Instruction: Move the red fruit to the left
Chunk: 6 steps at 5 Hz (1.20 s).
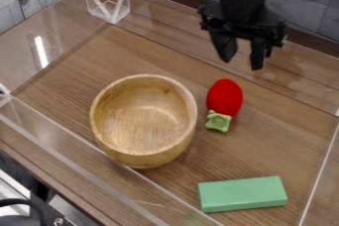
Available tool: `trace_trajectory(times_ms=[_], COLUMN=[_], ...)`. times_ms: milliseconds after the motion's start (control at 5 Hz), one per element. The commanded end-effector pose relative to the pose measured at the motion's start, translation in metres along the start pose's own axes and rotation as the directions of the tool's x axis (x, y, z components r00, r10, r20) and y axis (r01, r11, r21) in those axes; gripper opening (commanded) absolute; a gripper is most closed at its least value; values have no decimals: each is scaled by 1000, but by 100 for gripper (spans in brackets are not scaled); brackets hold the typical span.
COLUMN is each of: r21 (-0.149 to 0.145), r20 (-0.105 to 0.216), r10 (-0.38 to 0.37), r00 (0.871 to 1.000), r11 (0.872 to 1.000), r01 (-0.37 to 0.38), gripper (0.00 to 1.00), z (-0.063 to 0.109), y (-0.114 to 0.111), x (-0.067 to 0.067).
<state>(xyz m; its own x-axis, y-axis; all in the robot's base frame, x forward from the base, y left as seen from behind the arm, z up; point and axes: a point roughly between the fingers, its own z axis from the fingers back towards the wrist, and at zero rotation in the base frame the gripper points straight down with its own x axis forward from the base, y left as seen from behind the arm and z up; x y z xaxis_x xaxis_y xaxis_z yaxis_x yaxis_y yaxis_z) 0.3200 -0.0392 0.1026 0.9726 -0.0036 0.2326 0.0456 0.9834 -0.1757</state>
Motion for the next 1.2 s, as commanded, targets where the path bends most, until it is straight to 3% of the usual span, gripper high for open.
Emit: trace_trajectory(times_ms=[0, 400, 600, 800, 1000], r21=[10, 15, 37, 56, 49], r20=[42, -22, -40, -44, -29], r10=[-54, -127, -92, -56, -31], r00=[998, 992, 995, 997, 999], r11=[999, 992, 995, 997, 998], r01=[54, 127, 94, 58, 33], gripper=[100, 100, 100, 0, 0], z=[7, -16, -31, -40, -28], y=[8, 9, -3, -17, -16], x=[2, -9, -14, -16, -11])
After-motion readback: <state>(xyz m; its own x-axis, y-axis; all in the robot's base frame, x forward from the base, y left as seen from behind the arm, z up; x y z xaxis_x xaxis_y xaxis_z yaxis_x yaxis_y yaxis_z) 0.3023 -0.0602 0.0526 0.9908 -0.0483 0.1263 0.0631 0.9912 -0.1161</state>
